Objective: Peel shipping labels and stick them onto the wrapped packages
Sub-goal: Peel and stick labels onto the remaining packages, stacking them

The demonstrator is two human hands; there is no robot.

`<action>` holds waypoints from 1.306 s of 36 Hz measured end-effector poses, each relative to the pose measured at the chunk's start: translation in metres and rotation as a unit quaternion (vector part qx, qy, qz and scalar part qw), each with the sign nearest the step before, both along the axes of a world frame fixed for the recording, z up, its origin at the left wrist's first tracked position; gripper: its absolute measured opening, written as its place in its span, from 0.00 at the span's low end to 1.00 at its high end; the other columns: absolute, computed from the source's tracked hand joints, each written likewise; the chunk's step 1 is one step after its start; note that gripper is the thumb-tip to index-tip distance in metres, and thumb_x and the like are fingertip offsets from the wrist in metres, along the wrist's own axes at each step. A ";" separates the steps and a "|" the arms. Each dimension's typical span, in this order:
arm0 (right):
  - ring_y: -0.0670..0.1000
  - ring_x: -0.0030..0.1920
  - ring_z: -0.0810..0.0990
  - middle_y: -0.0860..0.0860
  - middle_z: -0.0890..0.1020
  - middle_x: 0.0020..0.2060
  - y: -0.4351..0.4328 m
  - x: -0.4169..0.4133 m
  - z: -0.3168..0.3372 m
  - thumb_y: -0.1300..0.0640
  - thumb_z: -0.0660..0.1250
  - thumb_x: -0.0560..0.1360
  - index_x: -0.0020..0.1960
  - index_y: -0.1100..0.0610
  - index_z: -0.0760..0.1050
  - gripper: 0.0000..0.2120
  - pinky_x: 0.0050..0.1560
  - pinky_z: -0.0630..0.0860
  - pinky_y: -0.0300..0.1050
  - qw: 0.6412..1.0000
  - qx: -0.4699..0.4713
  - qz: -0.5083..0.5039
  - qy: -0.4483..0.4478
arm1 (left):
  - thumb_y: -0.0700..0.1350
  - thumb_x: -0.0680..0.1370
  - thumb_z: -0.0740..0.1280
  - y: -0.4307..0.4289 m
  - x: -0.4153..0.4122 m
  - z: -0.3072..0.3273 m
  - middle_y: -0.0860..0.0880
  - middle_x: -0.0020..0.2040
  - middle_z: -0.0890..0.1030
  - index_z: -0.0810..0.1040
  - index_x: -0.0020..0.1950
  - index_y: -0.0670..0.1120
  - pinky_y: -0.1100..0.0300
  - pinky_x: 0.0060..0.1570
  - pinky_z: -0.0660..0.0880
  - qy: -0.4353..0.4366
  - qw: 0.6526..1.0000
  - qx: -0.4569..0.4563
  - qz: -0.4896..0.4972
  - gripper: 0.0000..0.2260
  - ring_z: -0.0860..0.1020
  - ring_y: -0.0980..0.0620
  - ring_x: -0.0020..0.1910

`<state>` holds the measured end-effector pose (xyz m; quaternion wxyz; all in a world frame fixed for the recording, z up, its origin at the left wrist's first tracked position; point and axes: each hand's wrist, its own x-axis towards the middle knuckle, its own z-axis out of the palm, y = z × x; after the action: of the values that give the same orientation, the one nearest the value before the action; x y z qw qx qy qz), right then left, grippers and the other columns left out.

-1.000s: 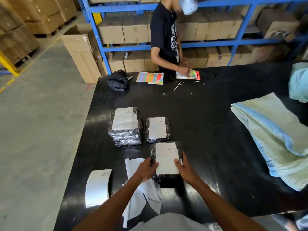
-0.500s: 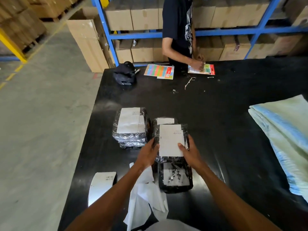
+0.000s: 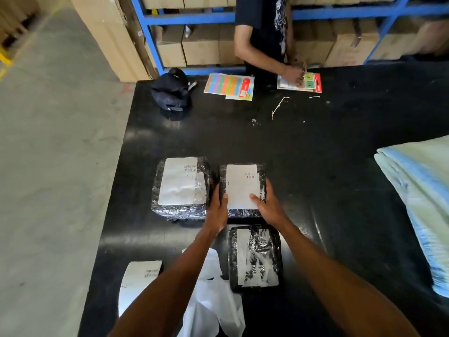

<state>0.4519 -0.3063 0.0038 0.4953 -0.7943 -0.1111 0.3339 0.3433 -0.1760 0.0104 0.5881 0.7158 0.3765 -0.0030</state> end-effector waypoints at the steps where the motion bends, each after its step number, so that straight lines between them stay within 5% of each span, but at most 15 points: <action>1: 0.46 0.66 0.73 0.44 0.73 0.67 -0.001 -0.001 -0.001 0.56 0.66 0.82 0.81 0.47 0.52 0.34 0.68 0.68 0.46 1.000 0.006 0.003 0.000 | 0.53 0.86 0.52 0.000 -0.001 -0.006 0.46 0.81 0.60 0.48 0.82 0.54 0.48 0.75 0.60 -0.004 1.000 0.009 0.003 0.25 0.63 0.44 0.78; 5: 0.46 0.67 0.73 0.44 0.73 0.70 0.001 0.001 -0.012 0.54 0.65 0.82 0.81 0.45 0.50 0.34 0.69 0.69 0.49 1.000 0.007 0.013 -0.001 | 0.56 0.85 0.50 -0.004 -0.004 -0.025 0.48 0.82 0.54 0.46 0.82 0.58 0.42 0.78 0.56 -0.015 1.000 0.021 0.004 0.25 0.57 0.44 0.80; 12: 0.43 0.68 0.71 0.38 0.70 0.69 0.008 0.000 -0.021 0.54 0.65 0.82 0.80 0.42 0.50 0.34 0.70 0.67 0.47 1.000 0.000 0.013 -0.018 | 0.57 0.85 0.48 -0.003 -0.003 -0.024 0.44 0.81 0.59 0.45 0.82 0.59 0.39 0.74 0.60 0.011 1.000 0.012 0.011 0.25 0.65 0.37 0.76; 22: 0.50 0.78 0.62 0.47 0.62 0.79 0.005 0.013 -0.026 0.47 0.66 0.80 0.81 0.40 0.38 0.42 0.79 0.58 0.60 0.997 -0.039 0.064 0.003 | 0.63 0.83 0.46 0.002 -0.006 -0.033 0.35 0.78 0.64 0.39 0.80 0.63 0.33 0.73 0.62 0.046 0.999 -0.003 -0.008 0.27 0.68 0.32 0.73; 28: 0.56 0.81 0.53 0.51 0.48 0.83 -0.004 -0.015 -0.016 0.43 0.63 0.81 0.83 0.51 0.38 0.42 0.79 0.52 0.63 0.988 -0.107 0.055 -0.094 | 0.53 0.86 0.52 0.002 -0.032 0.007 0.40 0.81 0.57 0.44 0.83 0.45 0.48 0.77 0.57 0.072 0.993 -0.019 -0.087 0.28 0.59 0.40 0.79; 32: 0.55 0.79 0.61 0.53 0.60 0.80 -0.008 -0.049 -0.004 0.44 0.62 0.82 0.81 0.54 0.54 0.33 0.76 0.53 0.67 0.946 -0.142 0.013 -0.291 | 0.50 0.85 0.57 0.025 -0.078 0.006 0.43 0.77 0.67 0.62 0.80 0.47 0.57 0.68 0.70 0.092 0.979 -0.001 -0.180 0.23 0.67 0.44 0.76; 37: 0.51 0.65 0.74 0.50 0.75 0.66 0.011 -0.101 0.006 0.50 0.65 0.80 0.70 0.53 0.70 0.20 0.64 0.64 0.54 0.892 -0.078 0.020 -0.446 | 0.44 0.83 0.65 0.074 -0.152 0.002 0.48 0.70 0.77 0.74 0.73 0.47 0.59 0.66 0.72 0.106 0.970 0.100 -0.193 0.18 0.76 0.50 0.69; 40: 0.50 0.60 0.77 0.48 0.78 0.59 0.031 -0.135 0.006 0.48 0.63 0.80 0.64 0.52 0.75 0.15 0.62 0.65 0.54 0.880 -0.051 0.079 -0.465 | 0.44 0.80 0.69 0.106 -0.196 0.002 0.46 0.67 0.79 0.75 0.71 0.49 0.58 0.61 0.76 0.134 0.953 0.186 -0.200 0.19 0.80 0.47 0.63; 44: 0.53 0.60 0.79 0.48 0.81 0.58 0.064 -0.190 -0.008 0.43 0.60 0.79 0.64 0.52 0.76 0.19 0.59 0.64 0.52 0.864 -0.044 0.205 -0.458 | 0.39 0.79 0.70 0.141 -0.255 0.002 0.45 0.74 0.72 0.70 0.75 0.45 0.74 0.61 0.67 0.161 0.933 0.219 -0.235 0.24 0.74 0.49 0.70; 47: 0.54 0.70 0.73 0.51 0.75 0.69 0.084 -0.228 -0.023 0.35 0.58 0.77 0.74 0.51 0.67 0.31 0.67 0.62 0.59 0.846 -0.109 0.325 -0.408 | 0.46 0.77 0.73 0.160 -0.286 -0.009 0.48 0.79 0.63 0.65 0.78 0.48 0.62 0.74 0.58 0.214 0.898 0.249 -0.292 0.31 0.62 0.47 0.79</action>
<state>0.2241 -0.2223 -0.0196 0.1787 -0.8260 -0.5181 0.1319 0.0571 -0.0160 0.0017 0.2685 0.8988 0.2560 -0.2336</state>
